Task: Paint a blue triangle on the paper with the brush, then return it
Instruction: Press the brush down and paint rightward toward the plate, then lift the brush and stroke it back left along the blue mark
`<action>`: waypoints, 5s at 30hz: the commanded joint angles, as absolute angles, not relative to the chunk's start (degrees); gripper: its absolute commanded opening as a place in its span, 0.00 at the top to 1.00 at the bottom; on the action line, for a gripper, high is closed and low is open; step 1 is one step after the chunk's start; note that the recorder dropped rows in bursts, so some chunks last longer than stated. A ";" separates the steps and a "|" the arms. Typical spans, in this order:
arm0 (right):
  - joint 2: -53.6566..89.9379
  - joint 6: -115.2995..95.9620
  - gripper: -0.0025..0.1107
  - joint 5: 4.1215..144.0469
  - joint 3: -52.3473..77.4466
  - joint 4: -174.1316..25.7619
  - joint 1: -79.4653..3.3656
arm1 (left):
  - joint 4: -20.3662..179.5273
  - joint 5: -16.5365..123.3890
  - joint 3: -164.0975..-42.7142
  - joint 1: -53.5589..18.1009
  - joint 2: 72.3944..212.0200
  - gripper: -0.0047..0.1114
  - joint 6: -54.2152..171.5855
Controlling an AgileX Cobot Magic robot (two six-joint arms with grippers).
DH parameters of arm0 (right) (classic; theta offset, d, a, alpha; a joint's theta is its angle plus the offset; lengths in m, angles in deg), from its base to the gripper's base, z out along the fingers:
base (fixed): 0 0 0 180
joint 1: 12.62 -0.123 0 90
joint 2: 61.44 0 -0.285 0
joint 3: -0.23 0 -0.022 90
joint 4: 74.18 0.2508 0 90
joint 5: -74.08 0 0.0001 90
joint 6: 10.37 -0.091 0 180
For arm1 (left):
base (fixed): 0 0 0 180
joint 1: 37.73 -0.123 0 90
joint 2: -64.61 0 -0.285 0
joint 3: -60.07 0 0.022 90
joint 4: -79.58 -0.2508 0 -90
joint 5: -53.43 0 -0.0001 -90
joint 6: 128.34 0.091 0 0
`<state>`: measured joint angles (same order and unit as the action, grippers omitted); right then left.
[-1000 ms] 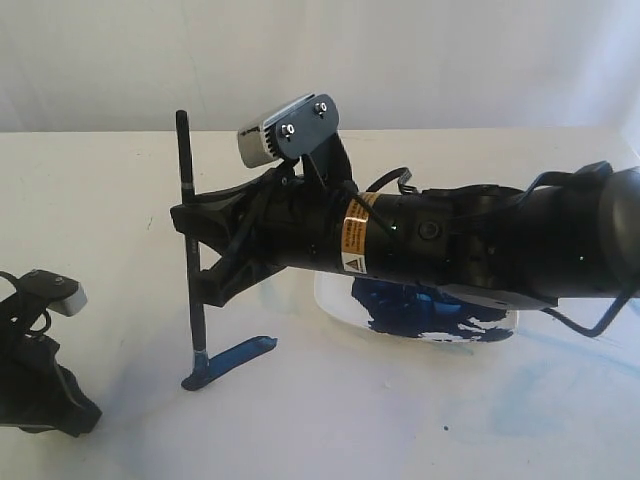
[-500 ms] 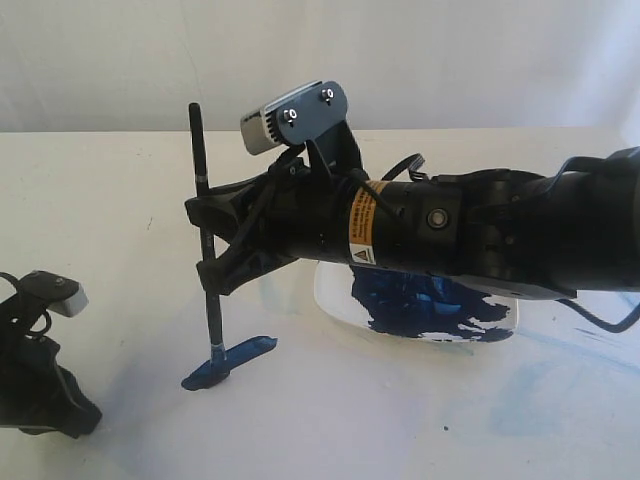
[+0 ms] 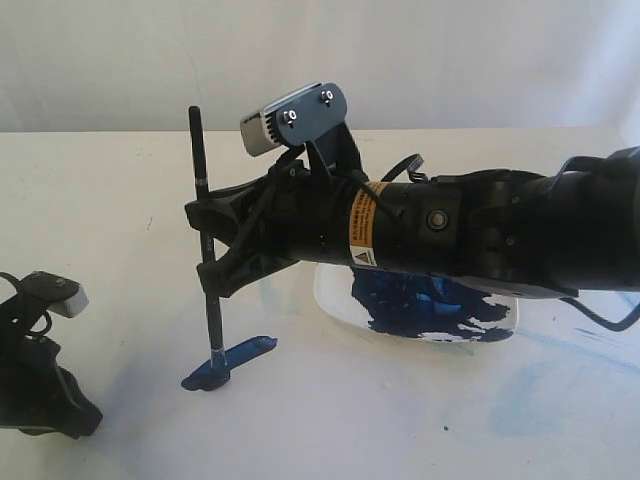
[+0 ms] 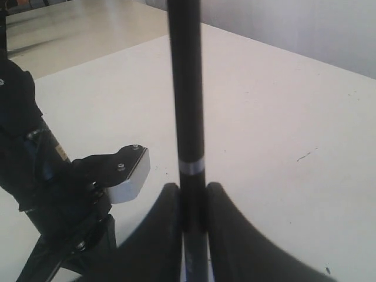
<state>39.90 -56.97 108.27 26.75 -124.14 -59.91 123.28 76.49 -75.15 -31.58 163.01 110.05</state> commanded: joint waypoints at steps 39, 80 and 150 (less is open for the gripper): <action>34.24 -69.65 0.98 97.38 26.89 -136.08 -59.93 | 123.17 78.53 -74.70 -31.07 163.38 0.96 110.20; 30.13 -85.63 0.98 90.31 26.89 -152.33 -59.93 | 123.17 78.53 -74.70 -31.07 163.38 0.96 110.20; 25.26 -92.89 0.98 95.09 26.89 -148.50 -60.03 | 123.99 78.68 -74.70 -31.07 163.38 0.96 110.20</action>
<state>25.59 -92.70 94.66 26.72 -149.72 -59.91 123.61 77.31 -75.15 -31.58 163.13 110.05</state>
